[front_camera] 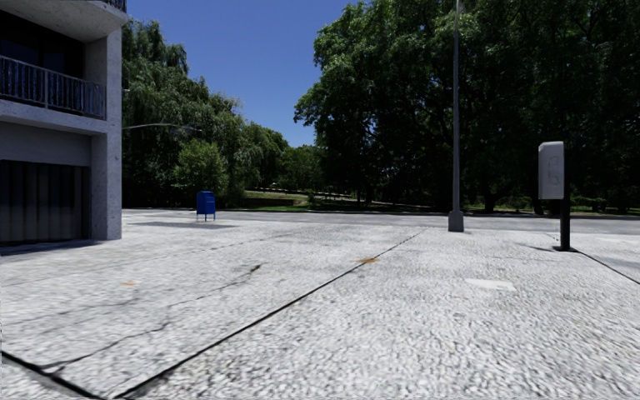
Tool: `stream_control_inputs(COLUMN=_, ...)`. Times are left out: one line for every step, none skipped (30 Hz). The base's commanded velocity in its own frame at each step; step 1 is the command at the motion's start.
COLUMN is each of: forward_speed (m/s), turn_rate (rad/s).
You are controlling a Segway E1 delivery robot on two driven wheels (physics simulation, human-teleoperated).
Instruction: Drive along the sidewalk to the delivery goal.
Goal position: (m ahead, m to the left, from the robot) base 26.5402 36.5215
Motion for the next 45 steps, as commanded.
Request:
stream_control_inputs(forward_speed=1.98, turn_rate=0.0)
stream_control_inputs(forward_speed=1.98, turn_rate=0.0)
stream_control_inputs(forward_speed=1.97, turn_rate=0.0)
stream_control_inputs(forward_speed=1.97, turn_rate=0.0)
stream_control_inputs(forward_speed=1.97, turn_rate=0.0)
stream_control_inputs(forward_speed=1.97, turn_rate=0.0)
stream_control_inputs(forward_speed=1.97, turn_rate=0.0)
stream_control_inputs(forward_speed=1.97, turn_rate=0.0)
stream_control_inputs(forward_speed=1.97, turn_rate=0.0)
stream_control_inputs(forward_speed=1.97, turn_rate=0.0)
stream_control_inputs(forward_speed=1.97, turn_rate=0.14)
stream_control_inputs(forward_speed=1.97, turn_rate=0.14)
stream_control_inputs(forward_speed=1.97, turn_rate=0.17)
stream_control_inputs(forward_speed=1.97, turn_rate=0.18)
stream_control_inputs(forward_speed=1.97, turn_rate=0.18)
stream_control_inputs(forward_speed=1.97, turn_rate=0.18)
stream_control_inputs(forward_speed=1.97, turn_rate=0.18)
stream_control_inputs(forward_speed=1.97, turn_rate=0.2)
stream_control_inputs(forward_speed=1.97, turn_rate=0.2)
stream_control_inputs(forward_speed=1.97, turn_rate=0.21)
stream_control_inputs(forward_speed=1.97, turn_rate=0.24)
stream_control_inputs(forward_speed=1.97, turn_rate=0.27)
stream_control_inputs(forward_speed=1.97, turn_rate=0.27)
stream_control_inputs(forward_speed=1.98, turn_rate=0.27)
stream_control_inputs(forward_speed=1.98, turn_rate=0.31)
stream_control_inputs(forward_speed=1.98, turn_rate=0.34)
stream_control_inputs(forward_speed=1.98, turn_rate=0.34)
stream_control_inputs(forward_speed=1.98, turn_rate=0.37)
stream_control_inputs(forward_speed=1.98, turn_rate=0.39)
stream_control_inputs(forward_speed=1.98, turn_rate=0.39)
stream_control_inputs(forward_speed=1.98, turn_rate=0.43)
stream_control_inputs(forward_speed=1.98, turn_rate=0.47)
stream_control_inputs(forward_speed=1.98, turn_rate=0.5)
stream_control_inputs(forward_speed=1.98, turn_rate=0.5)
stream_control_inputs(forward_speed=1.98, turn_rate=0.51)
stream_control_inputs(forward_speed=1.98, turn_rate=0.52)
stream_control_inputs(forward_speed=1.98, turn_rate=0.52)
stream_control_inputs(forward_speed=1.98, turn_rate=0.52)
stream_control_inputs(forward_speed=1.98, turn_rate=0.52)
stream_control_inputs(forward_speed=1.98, turn_rate=0.52)
stream_control_inputs(forward_speed=1.98, turn_rate=0.52)
stream_control_inputs(forward_speed=1.98, turn_rate=0.52)
stream_control_inputs(forward_speed=1.98, turn_rate=0.52)
stream_control_inputs(forward_speed=1.98, turn_rate=0.52)
stream_control_inputs(forward_speed=1.98, turn_rate=0.52)
